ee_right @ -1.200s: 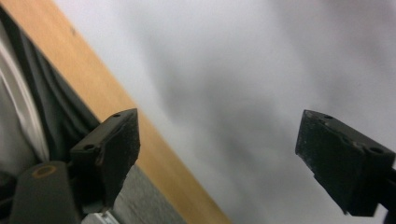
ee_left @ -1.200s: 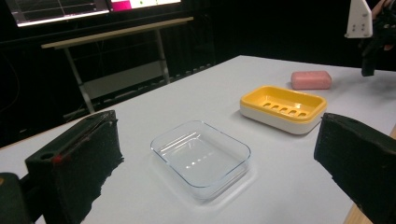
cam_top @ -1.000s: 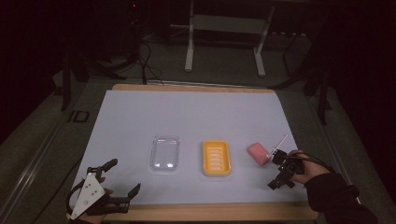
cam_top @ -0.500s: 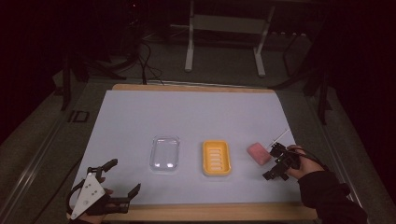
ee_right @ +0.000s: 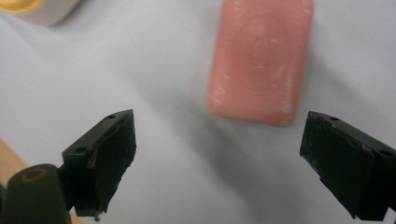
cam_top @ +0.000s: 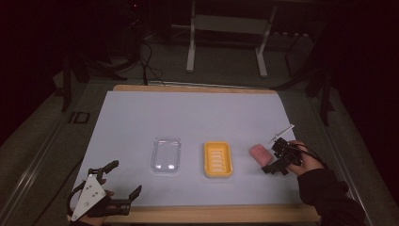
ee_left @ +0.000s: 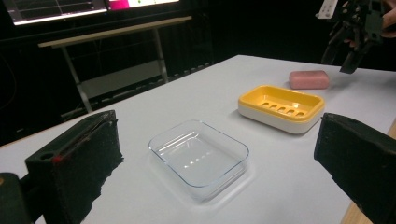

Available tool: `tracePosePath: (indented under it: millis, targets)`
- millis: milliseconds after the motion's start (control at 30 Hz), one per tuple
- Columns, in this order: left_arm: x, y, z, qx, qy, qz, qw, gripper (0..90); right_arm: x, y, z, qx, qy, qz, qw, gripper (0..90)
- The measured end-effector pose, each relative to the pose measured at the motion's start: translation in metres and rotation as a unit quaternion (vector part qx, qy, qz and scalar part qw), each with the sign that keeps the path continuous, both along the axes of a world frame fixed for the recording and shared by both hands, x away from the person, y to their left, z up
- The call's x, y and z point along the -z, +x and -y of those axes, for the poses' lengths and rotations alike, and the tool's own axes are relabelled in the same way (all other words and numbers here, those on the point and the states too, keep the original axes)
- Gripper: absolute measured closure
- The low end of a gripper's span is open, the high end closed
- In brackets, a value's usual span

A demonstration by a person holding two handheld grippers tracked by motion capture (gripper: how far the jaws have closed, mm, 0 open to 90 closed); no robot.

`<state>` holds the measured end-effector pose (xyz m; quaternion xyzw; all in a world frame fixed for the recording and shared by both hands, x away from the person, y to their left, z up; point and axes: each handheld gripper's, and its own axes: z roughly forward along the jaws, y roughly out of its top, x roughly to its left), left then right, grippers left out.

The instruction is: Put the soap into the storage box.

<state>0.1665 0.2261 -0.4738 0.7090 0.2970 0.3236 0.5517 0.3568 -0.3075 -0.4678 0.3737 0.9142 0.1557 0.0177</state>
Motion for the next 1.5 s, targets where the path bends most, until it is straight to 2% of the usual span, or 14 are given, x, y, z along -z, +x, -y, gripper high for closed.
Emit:
tracePosePath:
  millis: [100,467,800,867,1000,1033,1100,1200,1233,1333,1500]
  targets:
    - [0.000,0.000,0.000,0.001,0.000,0.000,1.0000,0.9,0.001,0.004,-0.001,0.001,0.018,-0.001,0.9998,10.3]
    - [0.000,0.000,-0.001,-0.003,-0.001,0.003,1.0000,0.9,0.010,0.021,-0.009,0.021,0.000,0.010,0.9997,10.3]
    - [-0.001,0.000,-0.001,-0.004,-0.003,0.006,1.0000,0.9,0.017,0.033,-0.014,0.007,-0.017,0.012,0.9998,12.6]
    - [-0.001,-0.001,-0.001,-0.003,-0.003,0.005,1.0000,0.9,0.021,0.037,-0.016,-0.004,-0.024,0.013,0.9996,14.1]
    - [0.000,0.000,-0.001,-0.004,-0.002,0.004,1.0000,0.9,0.024,0.040,-0.018,-0.002,-0.028,0.008,0.9996,17.7]
    - [0.000,0.000,-0.001,-0.003,-0.003,0.004,1.0000,0.9,0.025,0.043,-0.019,0.010,-0.030,0.000,0.9995,20.8]
    - [0.000,0.000,-0.001,-0.003,-0.004,0.004,1.0000,0.9,0.026,0.046,-0.020,0.013,-0.036,-0.004,0.9992,23.7]
    - [0.000,0.000,-0.001,-0.003,-0.004,0.004,1.0000,0.9,0.027,0.048,-0.021,0.016,-0.037,-0.004,0.9992,24.5]
    - [-0.001,0.000,-0.001,-0.003,-0.004,0.004,1.0000,0.9,0.027,0.049,-0.023,0.012,-0.041,-0.001,0.9991,29.1]
    - [0.000,0.000,-0.001,-0.002,-0.004,0.004,1.0000,0.9,0.030,0.050,-0.024,0.011,-0.047,-0.001,0.9988,30.9]
    - [0.000,0.000,-0.001,-0.002,-0.005,0.003,1.0000,0.9,0.033,0.050,-0.023,0.010,-0.039,0.004,0.9992,33.9]
